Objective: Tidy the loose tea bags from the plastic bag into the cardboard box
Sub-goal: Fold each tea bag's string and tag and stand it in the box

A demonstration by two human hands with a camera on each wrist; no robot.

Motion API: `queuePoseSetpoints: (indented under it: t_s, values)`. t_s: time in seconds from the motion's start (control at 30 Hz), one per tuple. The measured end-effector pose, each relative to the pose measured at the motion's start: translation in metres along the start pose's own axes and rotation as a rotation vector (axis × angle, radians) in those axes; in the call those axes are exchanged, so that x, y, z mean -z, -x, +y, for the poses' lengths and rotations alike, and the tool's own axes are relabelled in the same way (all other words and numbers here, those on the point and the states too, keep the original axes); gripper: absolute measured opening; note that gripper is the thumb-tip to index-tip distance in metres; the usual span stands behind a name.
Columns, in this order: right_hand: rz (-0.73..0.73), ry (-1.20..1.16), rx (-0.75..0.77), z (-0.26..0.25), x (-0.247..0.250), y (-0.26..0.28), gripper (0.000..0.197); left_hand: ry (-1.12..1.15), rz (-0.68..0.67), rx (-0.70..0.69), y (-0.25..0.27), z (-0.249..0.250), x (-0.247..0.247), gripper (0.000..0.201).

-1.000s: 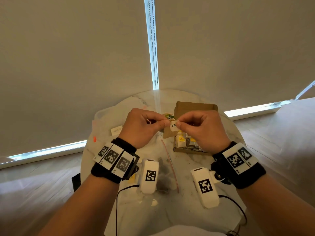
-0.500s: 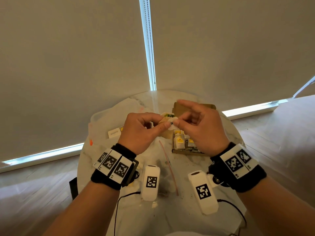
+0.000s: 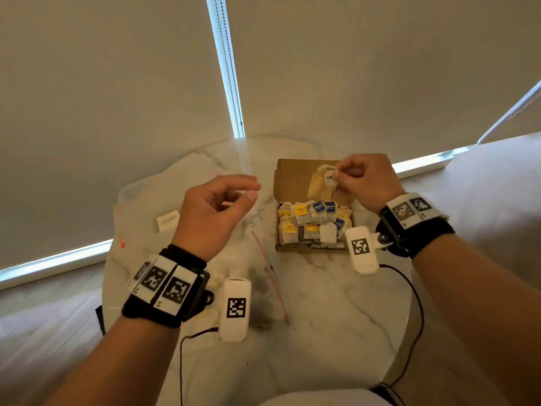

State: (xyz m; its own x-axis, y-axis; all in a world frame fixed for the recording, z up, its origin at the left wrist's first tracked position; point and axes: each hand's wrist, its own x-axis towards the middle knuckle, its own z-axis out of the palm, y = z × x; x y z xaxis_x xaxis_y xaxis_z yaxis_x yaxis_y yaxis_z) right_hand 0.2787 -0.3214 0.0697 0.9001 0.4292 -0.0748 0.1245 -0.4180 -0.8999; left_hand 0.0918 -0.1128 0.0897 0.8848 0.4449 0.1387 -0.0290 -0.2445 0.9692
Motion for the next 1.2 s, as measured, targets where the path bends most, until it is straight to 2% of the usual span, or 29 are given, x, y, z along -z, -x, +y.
queuePoseSetpoints:
  t_s: [0.17, 0.27, 0.37, 0.43, 0.53, 0.7, 0.77, 0.87, 0.93, 1.03, 1.07, 1.13, 1.2]
  values:
    - [-0.081, 0.124, -0.287, 0.066, -0.032, -0.005, 0.007, -0.042, 0.004, 0.064, 0.004, -0.018, 0.004, 0.017]
    - [-0.124, 0.135, -0.355, 0.087, -0.066, -0.011, 0.007, -0.042, 0.039, 0.093, 0.005, -0.027, 0.01, 0.017]
    - [-0.176, 0.323, -0.298, 0.095, -0.089, -0.025, 0.006, -0.043, 0.067, 0.117, 0.007, -0.035, 0.018, 0.016]
    - [-0.238, 0.544, -0.248, 0.094, -0.096, -0.033, 0.014, -0.033, 0.083, 0.14, 0.01, -0.041, 0.021, 0.015]
    - [-0.254, 0.702, -0.196, 0.093, -0.1, -0.037, 0.019, -0.028, 0.095, 0.165, 0.013, -0.048, 0.025, 0.015]
    - [-0.2, 0.801, -0.096, 0.099, -0.104, -0.037, 0.01, -0.024, 0.121, 0.201, 0.015, -0.055, 0.031, 0.015]
    - [-0.249, 0.808, -0.054, 0.102, -0.104, -0.038, 0.017, -0.036, 0.124, 0.218, 0.015, -0.056, 0.033, 0.016]
    - [-0.425, 0.934, -0.064, 0.101, -0.103, -0.037, 0.03, -0.084, 0.128, 0.273, 0.019, -0.062, 0.039, 0.014]
    - [-0.401, 0.944, -0.062, 0.098, -0.104, -0.033, 0.029, -0.134, 0.108, 0.327, 0.024, -0.067, 0.044, 0.016]
    - [-0.216, 0.729, 0.122, 0.089, -0.111, -0.009, 0.019, -0.241, 0.019, 0.446, 0.031, -0.077, 0.048, 0.017]
    - [-0.229, 0.663, 0.226, 0.084, -0.117, 0.004, 0.017, -0.299, -0.029, 0.479, 0.034, -0.08, 0.048, 0.015]
    - [-0.356, 0.628, 0.447, 0.074, -0.134, 0.031, 0.015, -0.373, -0.102, 0.519, 0.038, -0.085, 0.046, 0.013]
    - [-0.484, 0.752, 0.613, 0.071, -0.157, 0.054, 0.03, -0.364, -0.111, 0.539, 0.042, -0.086, 0.044, 0.012]
